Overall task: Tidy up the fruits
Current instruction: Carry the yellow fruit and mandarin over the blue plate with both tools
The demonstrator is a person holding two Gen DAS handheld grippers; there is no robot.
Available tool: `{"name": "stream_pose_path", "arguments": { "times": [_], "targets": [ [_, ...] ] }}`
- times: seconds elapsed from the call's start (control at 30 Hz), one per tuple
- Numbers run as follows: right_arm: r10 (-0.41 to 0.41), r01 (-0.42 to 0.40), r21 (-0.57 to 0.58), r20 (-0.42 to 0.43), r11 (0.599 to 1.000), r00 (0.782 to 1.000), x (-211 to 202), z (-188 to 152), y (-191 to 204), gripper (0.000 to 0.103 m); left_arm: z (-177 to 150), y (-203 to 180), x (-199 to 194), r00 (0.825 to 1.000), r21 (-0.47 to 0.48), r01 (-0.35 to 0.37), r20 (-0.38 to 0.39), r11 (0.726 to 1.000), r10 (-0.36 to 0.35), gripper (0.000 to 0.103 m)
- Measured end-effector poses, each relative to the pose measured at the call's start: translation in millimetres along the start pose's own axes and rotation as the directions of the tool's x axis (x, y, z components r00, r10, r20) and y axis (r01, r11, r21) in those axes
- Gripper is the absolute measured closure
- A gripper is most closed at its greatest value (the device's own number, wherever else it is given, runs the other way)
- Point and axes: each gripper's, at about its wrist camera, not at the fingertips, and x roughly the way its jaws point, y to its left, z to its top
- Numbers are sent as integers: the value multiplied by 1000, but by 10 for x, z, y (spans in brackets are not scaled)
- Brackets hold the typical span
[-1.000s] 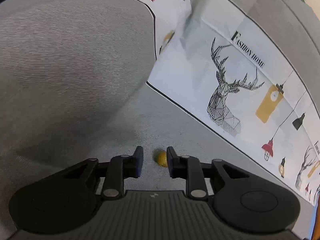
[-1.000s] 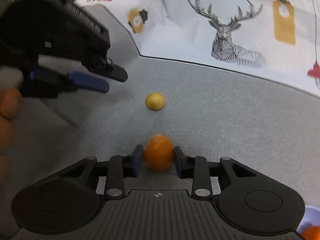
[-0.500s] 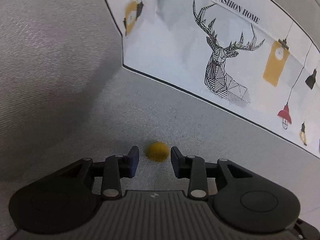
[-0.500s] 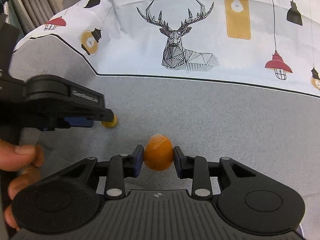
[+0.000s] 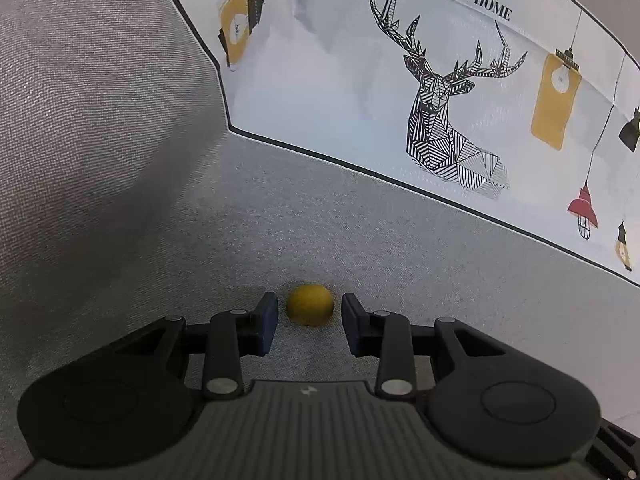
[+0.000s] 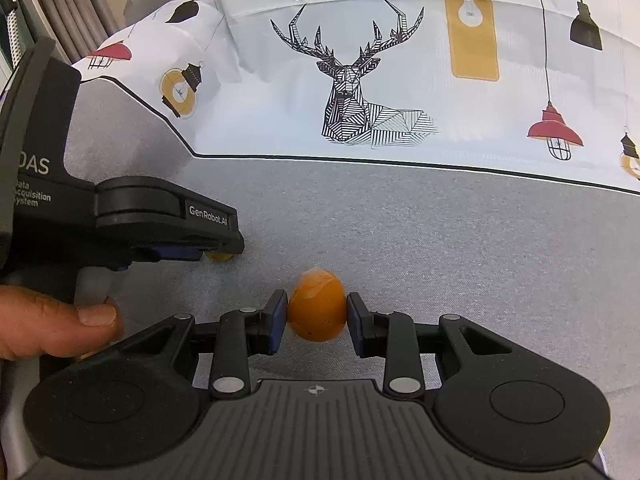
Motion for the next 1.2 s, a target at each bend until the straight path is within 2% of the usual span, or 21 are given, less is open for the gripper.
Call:
{"name": "stream_pose_path", "arguments": {
  "times": [0.23, 0.3, 0.4, 0.5, 0.6, 0.7, 0.8, 0.87, 1.0, 1.07, 1.13, 1.2],
  "targets": [
    [-5, 5, 9, -2, 1000, 1000, 7, -8, -3, 69, -1, -44, 42, 1000, 20, -15, -9, 1000, 15, 66],
    [-6, 6, 15, 1, 1000, 1000, -4, -7, -9, 69, -1, -68, 64, 1000, 31, -19, -13, 999, 19, 74],
    [-14, 14, 33, 11, 999, 1000, -41, -11, -20, 69, -14, -76, 47, 1000, 35, -25, -5, 999, 25, 75],
    [27, -29, 56, 31, 998, 999, -140, 4, -67, 69, -39, -68, -51, 1000, 28, -16, 20, 999, 15, 75],
    [-2, -2, 39, 102, 999, 995, -396, 46, -122, 69, -94, -61, -243, 998, 16, 3, 57, 1000, -4, 75],
    [-22, 10, 74, 159, 997, 987, -743, 66, -270, 69, -175, -107, -472, 995, 16, 36, 92, 999, -37, 75],
    [-43, 29, 62, 230, 998, 972, -1219, -17, -452, 69, -292, -328, -715, 990, 105, 67, 116, 992, -79, 75],
    [-70, 53, 74, 257, 996, 964, -1538, -125, -640, 69, -391, -452, -960, 982, 157, 99, 145, 983, -122, 75],
    [-109, 66, 164, 269, 984, 957, -1998, -453, -1004, 69, -739, -590, -1482, 947, 218, 232, 173, 948, -272, 75],
    [-119, 70, 196, 250, 978, 961, -2066, -667, -1076, 69, -1004, -614, -1632, 928, 233, 306, 143, 923, -344, 75],
    [-107, 58, 218, 218, 974, 970, -2047, -879, -1102, 69, -1293, -659, -1682, 912, 236, 375, 77, 897, -402, 75],
    [-83, 34, 256, 183, 966, 980, -1988, -1037, -1155, 69, -1595, -712, -1713, 904, 260, 408, 18, 875, -427, 75]
  ]
}}
